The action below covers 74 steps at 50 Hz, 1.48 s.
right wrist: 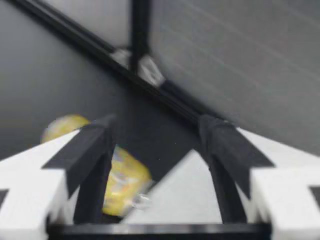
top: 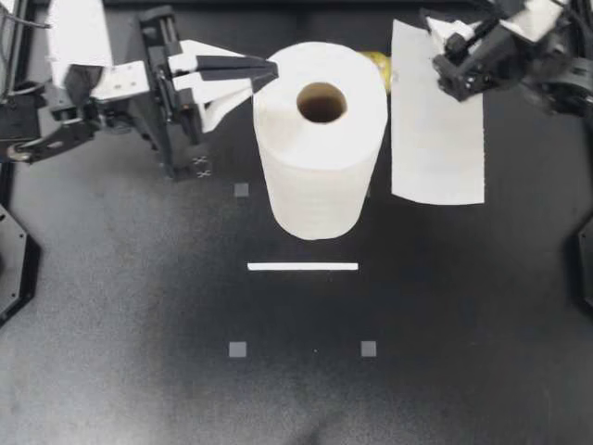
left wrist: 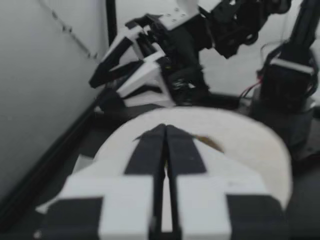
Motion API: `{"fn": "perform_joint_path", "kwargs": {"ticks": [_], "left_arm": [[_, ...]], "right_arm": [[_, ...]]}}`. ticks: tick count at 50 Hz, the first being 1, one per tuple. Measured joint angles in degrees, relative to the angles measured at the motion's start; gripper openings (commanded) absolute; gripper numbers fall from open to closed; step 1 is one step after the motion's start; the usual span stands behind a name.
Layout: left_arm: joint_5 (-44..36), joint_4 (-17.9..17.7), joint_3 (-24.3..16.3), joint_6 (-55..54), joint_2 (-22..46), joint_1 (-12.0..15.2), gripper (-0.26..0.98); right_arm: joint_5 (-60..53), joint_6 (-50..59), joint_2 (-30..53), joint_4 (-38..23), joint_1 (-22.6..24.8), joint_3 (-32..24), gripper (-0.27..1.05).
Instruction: Pick up a piece of paper towel and place it on the spilled liquid.
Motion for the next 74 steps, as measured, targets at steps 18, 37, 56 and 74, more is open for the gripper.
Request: {"fn": "perform_joint_path", "kwargs": {"ticks": [18,37,56,74], "left_arm": [[0.2,1.1,8.0,-0.5,-12.5,-6.7,0.09],[9.2,0.4,9.7,-1.2,-20.2,-12.7,0.09],[9.0,0.4,9.6,-1.1,-20.0,-12.8,0.09],[7.7,0.4,9.7,-1.1,-19.7,-12.8,0.09]], "right_arm": [[-9.6,0.0,-17.3,0.0,18.1,4.6,0.54],[-18.7,2.5,-17.8,0.1,27.5,3.3,0.21],[-18.8,3.9,-19.5,0.2,27.6,3.2,0.2],[-17.4,3.9,-19.8,0.1,27.6,3.2,0.2]]}}
